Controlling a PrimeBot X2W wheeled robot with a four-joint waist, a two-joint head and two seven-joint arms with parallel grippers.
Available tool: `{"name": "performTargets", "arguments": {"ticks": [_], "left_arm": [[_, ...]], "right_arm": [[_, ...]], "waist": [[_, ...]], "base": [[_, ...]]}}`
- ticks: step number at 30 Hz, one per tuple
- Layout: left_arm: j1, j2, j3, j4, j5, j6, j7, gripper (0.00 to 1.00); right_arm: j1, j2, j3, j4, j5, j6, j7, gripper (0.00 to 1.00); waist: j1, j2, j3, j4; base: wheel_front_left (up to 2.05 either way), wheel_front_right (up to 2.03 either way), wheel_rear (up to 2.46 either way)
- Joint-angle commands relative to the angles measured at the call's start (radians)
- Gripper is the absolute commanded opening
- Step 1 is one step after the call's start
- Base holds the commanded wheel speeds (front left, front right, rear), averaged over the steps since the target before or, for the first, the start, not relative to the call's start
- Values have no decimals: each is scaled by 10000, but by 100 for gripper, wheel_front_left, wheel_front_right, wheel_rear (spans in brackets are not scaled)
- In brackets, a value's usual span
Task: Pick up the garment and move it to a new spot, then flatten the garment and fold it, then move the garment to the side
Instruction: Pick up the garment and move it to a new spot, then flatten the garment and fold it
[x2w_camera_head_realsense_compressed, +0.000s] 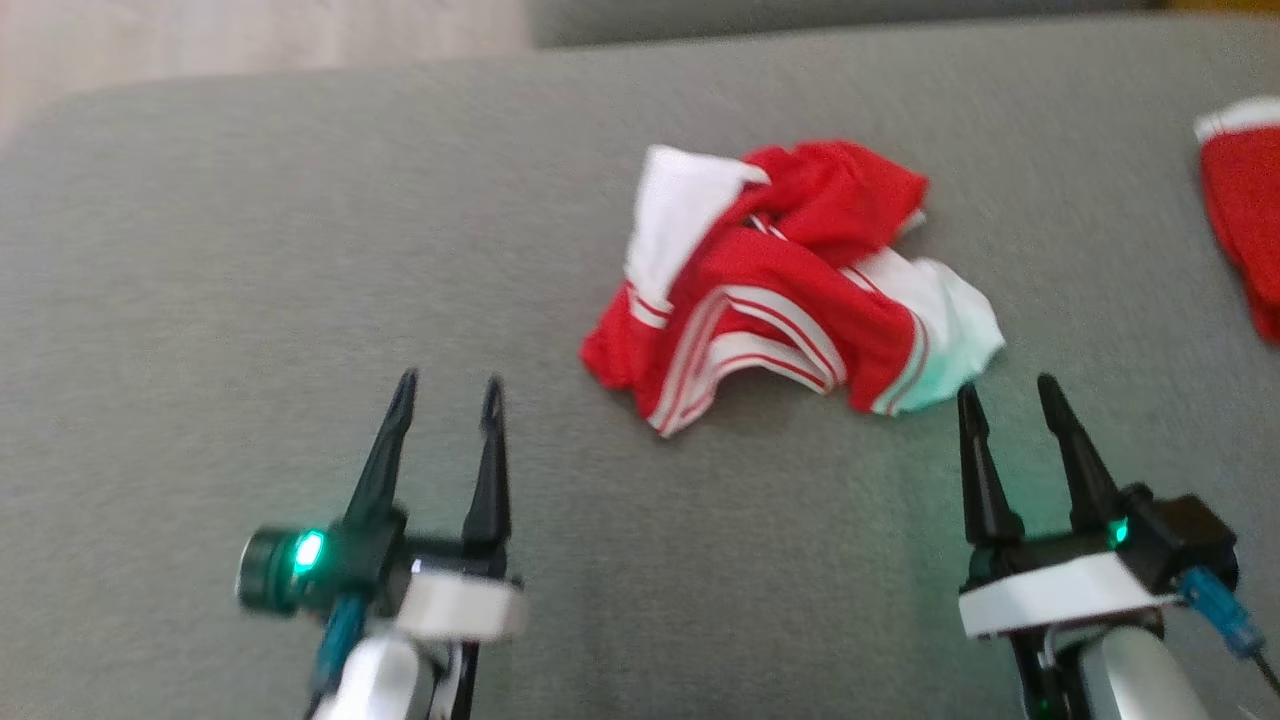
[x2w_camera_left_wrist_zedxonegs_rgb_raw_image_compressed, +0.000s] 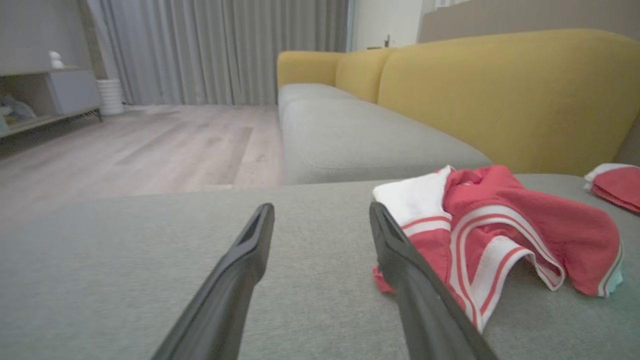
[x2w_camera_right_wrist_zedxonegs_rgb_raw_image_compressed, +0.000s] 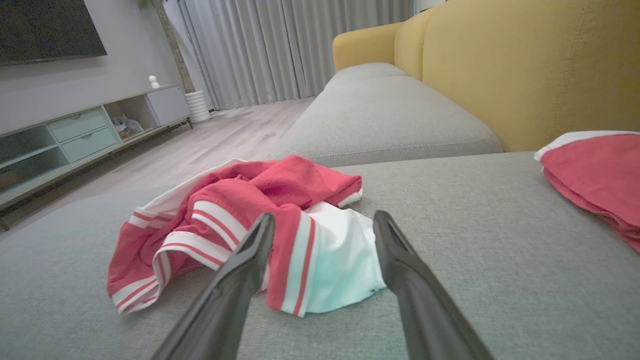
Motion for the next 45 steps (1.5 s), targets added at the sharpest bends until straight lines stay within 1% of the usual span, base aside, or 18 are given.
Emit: {"name": "performTargets", "arguments": {"ticks": [1,4,8,12,19,32,45], "left_arm": [[246,23,484,-760,280,175,-80,100],[1291,-18,855,-1534,429,426,-81,100],[2278,-53,985,-2019,579,344,-81,100],[2637,-67,1021,-2122,736,281,-81,100],[2799,-86,1121,-2172,950,164,-81,100],[2823,-94,1310,-2091,1058,43,-81,100],[2803,-96,1348,-2054,1116,-19,-82,100]], "right_arm": [[56,-7,187,-218,10,-9,2,100],[413,-6,113,-169,11,-9,2,100],[885,-5,97,-292,-158,-9,2,100],[1150,-4,138,-357,-191,-9,2,100],[1339,-4,215,-440,-94,-9,2,100],[1727,-3,-33,-499,98,-9,2,100],[1778,-3,-147,-516,111,-9,2,100]], "waist": [[2,0,-992,964],[2,0,-1364,1295],[2,0,-1731,1613],[2,0,-1875,1737],[2,0,-1977,1818],[2,0,-2044,1599],[2,0,-2089,1395]], "base": [[0,0,0],[0,0,0],[0,0,0],[0,0,0],[0,0,0],[0,0,0],[0,0,0]]}}
